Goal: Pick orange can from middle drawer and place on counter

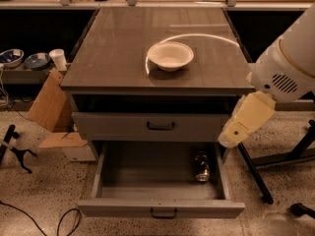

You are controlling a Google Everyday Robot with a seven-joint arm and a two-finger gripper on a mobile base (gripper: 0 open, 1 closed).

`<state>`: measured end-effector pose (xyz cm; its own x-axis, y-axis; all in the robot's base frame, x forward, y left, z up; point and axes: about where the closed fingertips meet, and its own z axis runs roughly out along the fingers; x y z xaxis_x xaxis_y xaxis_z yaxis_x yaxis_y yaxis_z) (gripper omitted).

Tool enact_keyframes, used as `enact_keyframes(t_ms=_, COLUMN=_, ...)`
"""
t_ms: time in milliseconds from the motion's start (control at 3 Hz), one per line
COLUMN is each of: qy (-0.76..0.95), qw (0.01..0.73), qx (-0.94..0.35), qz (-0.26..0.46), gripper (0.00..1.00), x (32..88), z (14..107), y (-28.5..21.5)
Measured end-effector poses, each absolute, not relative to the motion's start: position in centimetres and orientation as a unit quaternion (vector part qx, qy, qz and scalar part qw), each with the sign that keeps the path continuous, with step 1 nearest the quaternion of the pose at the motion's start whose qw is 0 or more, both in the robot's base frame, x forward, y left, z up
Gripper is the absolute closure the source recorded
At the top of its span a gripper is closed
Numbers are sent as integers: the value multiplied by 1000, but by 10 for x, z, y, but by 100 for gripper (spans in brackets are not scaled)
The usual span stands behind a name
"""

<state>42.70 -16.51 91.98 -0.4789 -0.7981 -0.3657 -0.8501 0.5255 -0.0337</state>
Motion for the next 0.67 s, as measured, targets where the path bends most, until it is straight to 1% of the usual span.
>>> enact_keyframes(t_ms=667, qy=908, qw=177, qx=-337, qz=177, gripper=0, x=410, z=852, y=-124)
